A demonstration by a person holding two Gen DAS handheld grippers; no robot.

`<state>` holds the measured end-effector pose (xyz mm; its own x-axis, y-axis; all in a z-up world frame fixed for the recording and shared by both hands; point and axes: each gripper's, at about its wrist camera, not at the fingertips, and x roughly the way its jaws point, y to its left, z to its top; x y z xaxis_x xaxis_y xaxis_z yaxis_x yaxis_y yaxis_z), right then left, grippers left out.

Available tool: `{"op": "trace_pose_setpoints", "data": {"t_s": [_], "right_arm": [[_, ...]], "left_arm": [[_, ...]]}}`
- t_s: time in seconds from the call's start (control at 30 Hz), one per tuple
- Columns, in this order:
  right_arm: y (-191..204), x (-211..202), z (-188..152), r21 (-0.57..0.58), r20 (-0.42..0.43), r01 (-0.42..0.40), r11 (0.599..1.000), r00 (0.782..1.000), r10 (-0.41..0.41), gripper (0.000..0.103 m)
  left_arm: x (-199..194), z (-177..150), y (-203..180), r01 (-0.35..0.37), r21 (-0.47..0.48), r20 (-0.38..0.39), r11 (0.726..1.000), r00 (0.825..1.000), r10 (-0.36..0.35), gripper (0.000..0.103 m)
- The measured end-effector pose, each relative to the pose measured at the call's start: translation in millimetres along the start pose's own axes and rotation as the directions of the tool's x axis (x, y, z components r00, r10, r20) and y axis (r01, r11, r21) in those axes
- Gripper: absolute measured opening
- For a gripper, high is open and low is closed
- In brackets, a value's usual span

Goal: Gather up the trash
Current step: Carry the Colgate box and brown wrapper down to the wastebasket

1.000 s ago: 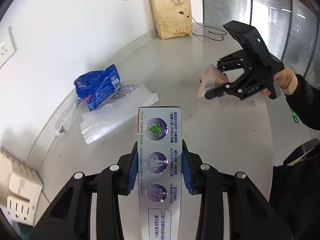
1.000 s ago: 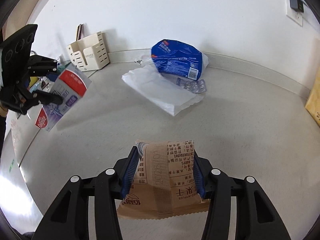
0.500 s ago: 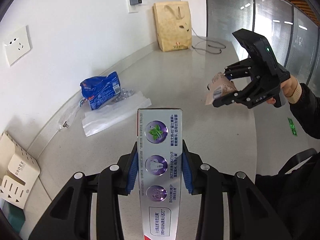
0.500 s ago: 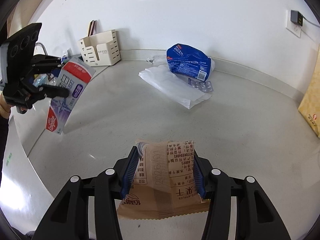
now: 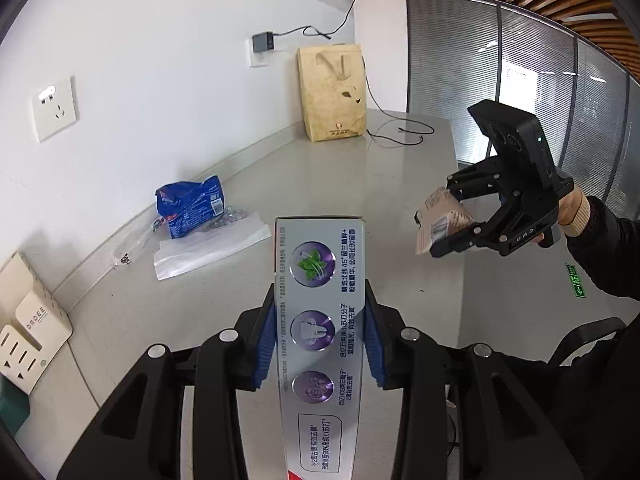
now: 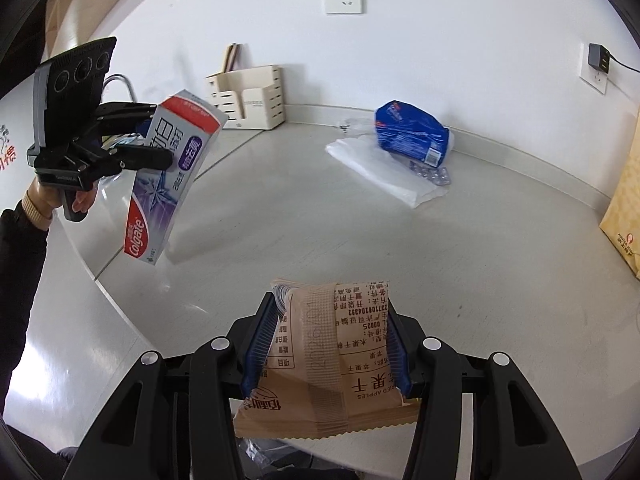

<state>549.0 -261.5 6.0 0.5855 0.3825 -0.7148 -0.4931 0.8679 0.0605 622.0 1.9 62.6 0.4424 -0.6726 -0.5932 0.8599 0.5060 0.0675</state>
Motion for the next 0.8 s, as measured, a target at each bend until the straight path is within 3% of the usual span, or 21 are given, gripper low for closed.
{"op": "trace_pose_setpoints", "data": {"t_s": [0.37, 0.7, 0.8], "right_arm": [[43.2, -32.7, -59.3, -0.020, -0.001, -0.090, 0.996, 0.996, 0.090, 0.052], [66.4, -55.6, -122.3, -0.021, -0.026, -0.151, 0.988, 0.988, 0.150, 0.052], [68.2, -59.9, -141.3, 0.008, -0.033, -0.168, 0.986, 0.985, 0.168, 0.052]], "left_arm": [[-31.2, -28.6, -73.1, 0.023, -0.043, 0.081, 0.999, 0.997, -0.020, 0.039], [-20.0, -65.7, -135.3, 0.018, -0.082, 0.081, 0.996, 0.997, -0.012, 0.038], [-17.0, -74.3, -146.5, 0.053, -0.113, 0.093, 0.992, 0.995, -0.042, 0.038]]}}
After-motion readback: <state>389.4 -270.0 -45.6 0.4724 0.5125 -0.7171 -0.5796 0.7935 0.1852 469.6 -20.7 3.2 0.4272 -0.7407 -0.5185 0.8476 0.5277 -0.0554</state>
